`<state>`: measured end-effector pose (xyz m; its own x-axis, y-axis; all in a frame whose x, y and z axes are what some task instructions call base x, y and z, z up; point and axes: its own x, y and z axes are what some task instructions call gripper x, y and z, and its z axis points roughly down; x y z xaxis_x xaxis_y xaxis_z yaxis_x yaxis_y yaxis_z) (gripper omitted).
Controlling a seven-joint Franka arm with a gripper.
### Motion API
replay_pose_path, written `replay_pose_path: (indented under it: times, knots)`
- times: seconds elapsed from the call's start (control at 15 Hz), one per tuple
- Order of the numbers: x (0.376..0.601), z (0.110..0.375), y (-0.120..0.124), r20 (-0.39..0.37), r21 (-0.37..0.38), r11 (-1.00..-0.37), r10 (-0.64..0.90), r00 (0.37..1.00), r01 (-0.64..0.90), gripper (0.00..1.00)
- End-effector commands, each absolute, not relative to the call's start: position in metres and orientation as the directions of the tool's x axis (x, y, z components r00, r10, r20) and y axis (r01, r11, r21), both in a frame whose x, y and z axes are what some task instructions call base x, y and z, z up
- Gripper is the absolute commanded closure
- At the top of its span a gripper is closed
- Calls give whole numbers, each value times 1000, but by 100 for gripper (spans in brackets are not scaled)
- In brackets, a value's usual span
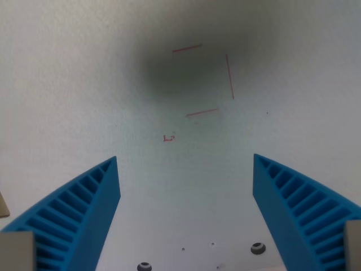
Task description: Move in gripper positive y
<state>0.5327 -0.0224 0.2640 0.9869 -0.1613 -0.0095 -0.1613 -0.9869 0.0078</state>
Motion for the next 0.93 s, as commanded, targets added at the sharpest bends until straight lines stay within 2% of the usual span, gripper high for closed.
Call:
replay_pose_path:
  times: [0.07, 0.93]
  knots:
    - [532, 266, -27, -6, 7, -987, -162, 987, -162, 0]
    - [521, 266, -92, -6, 7, -987, -162, 987, -162, 0]
